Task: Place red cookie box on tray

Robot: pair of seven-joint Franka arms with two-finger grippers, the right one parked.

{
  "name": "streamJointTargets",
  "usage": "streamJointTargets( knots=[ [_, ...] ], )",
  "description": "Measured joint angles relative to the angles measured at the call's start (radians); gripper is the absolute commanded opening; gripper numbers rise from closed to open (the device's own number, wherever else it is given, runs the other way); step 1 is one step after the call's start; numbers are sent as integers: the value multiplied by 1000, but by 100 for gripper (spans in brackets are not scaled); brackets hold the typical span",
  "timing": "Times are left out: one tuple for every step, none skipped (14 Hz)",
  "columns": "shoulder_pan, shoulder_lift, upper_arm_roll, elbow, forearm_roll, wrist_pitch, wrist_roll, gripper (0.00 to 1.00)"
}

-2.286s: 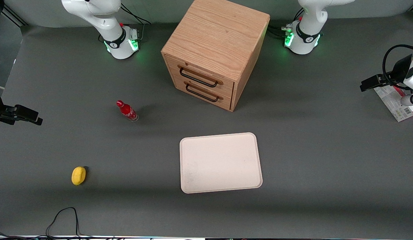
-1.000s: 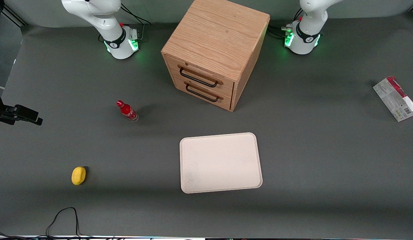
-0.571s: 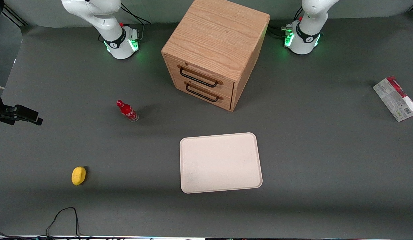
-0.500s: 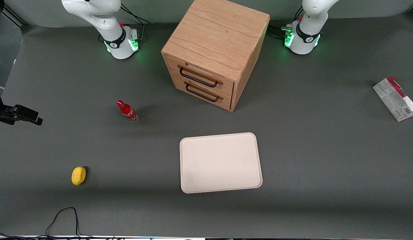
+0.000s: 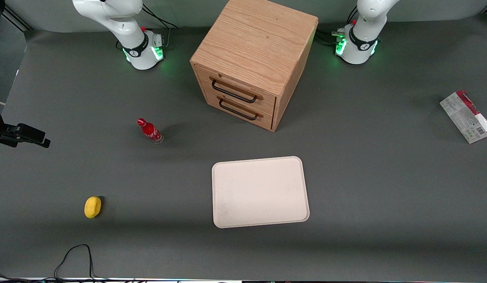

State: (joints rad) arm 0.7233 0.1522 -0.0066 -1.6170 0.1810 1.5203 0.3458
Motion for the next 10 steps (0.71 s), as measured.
streamJointTargets(
  knots=[
    [3,4,1,-52,0,63,-11,98],
    [12,6,2,-111,0,138,-16,98],
    [25,9,2,-173,-1,216,-19,98],
    [37,11,3,-230,-1,290,-19,98],
    [47,18,3,-280,-2,363,-20,98],
    [55,33,4,-319,-2,426,-21,98],
    [61,56,4,-347,-2,481,-32,98],
    [64,82,4,-364,-2,517,-51,98],
    [64,110,3,-372,-2,543,-71,98],
    [64,135,2,-374,-2,567,-85,98]
  ],
)
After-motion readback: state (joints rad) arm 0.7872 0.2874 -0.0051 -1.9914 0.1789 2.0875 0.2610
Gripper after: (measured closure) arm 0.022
